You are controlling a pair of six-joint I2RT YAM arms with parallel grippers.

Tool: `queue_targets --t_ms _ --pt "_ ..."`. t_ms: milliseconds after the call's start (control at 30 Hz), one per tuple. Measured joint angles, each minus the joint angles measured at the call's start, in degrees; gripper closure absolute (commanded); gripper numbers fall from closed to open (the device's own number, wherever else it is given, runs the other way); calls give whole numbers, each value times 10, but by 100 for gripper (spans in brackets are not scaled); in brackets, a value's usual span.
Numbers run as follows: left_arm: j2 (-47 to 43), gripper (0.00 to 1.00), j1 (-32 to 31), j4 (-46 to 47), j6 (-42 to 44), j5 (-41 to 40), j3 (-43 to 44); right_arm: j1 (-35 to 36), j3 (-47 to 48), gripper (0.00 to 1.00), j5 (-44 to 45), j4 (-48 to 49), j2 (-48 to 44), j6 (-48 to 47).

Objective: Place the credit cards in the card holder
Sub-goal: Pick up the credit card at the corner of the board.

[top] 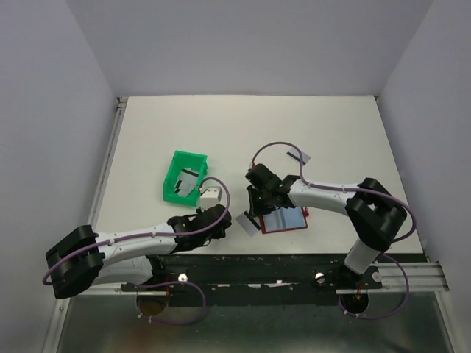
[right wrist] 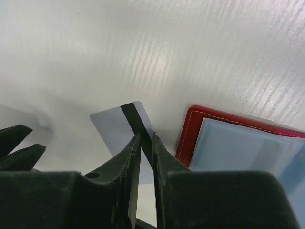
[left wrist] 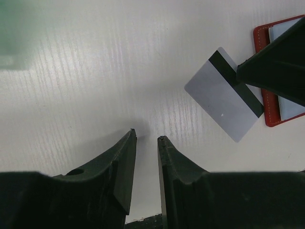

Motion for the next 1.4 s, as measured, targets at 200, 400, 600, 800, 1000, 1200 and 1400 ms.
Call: queue_targets --t_ms 200,400,600,800,1000,1200,1400 --pt "-19 56 0 -1 -5 0 -10 0 0 70 -2 6 18 0" --pt "-26 55 0 -1 -9 0 -11 0 -9 67 -24 26 18 -4" --pt "-26 55 0 -1 -12 0 -11 18 -20 67 -48 52 16 -4" --pt "-26 54 0 0 -15 0 -14 56 -36 66 -64 66 9 2" --pt "-26 54 0 -1 -19 0 -21 78 -57 67 -77 82 -3 16" --pt "-25 54 0 0 -21 0 -23 85 -70 67 -96 95 -9 22" --pt "-20 54 0 4 -20 -1 -23 90 -140 64 -70 84 -92 48"
